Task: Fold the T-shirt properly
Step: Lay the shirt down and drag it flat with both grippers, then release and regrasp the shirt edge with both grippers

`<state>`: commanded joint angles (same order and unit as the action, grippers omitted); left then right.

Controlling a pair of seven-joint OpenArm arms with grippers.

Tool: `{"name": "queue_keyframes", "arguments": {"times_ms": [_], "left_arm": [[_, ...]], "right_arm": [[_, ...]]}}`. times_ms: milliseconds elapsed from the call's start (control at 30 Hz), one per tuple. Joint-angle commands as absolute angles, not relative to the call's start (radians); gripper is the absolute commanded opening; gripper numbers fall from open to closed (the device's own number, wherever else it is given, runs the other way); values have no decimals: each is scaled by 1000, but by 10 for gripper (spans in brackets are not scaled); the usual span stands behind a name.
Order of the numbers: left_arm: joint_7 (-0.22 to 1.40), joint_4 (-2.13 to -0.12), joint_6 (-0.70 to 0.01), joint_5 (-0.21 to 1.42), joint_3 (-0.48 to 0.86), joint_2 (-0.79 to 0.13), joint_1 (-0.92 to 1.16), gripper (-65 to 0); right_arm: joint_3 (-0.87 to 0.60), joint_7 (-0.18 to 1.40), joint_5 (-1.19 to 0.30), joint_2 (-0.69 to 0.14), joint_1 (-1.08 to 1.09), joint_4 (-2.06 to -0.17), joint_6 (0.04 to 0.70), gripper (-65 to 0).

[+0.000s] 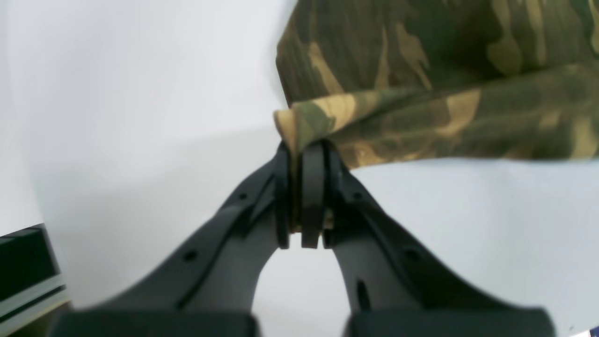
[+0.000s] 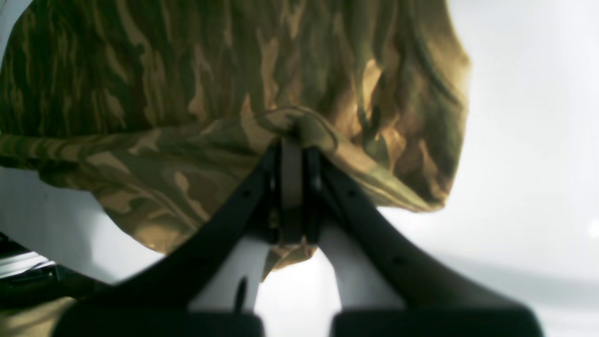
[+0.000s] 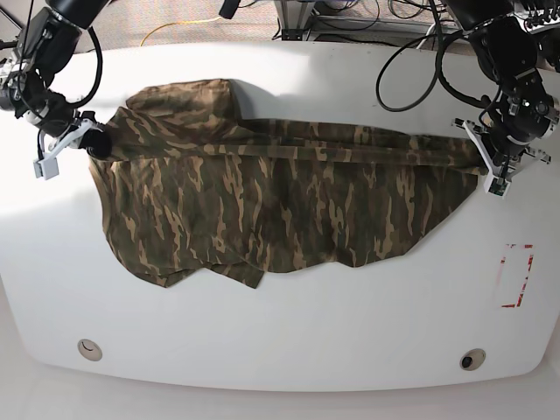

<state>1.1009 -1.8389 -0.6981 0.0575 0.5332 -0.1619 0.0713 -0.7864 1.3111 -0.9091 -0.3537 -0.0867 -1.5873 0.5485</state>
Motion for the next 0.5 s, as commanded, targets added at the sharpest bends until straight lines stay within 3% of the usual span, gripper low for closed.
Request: {"name": "queue_keyframes", "arguments": {"times_ms": [367,433,500], "left_arm": [[1099,-1744,-698,58,530,-157,2,-650],[1099,-1719,-698,58,513,-162,-7,-650],[1099,-1695,-698,58,492,-166,-8,-622]], "right_arm": [[-785,1308,-905,-361,45,-1419,541,-642],[-785,1308,-901,-363,61,-1400,539,-588],[-786,1308,-901,-375,65,-1399,539,-445]]}}
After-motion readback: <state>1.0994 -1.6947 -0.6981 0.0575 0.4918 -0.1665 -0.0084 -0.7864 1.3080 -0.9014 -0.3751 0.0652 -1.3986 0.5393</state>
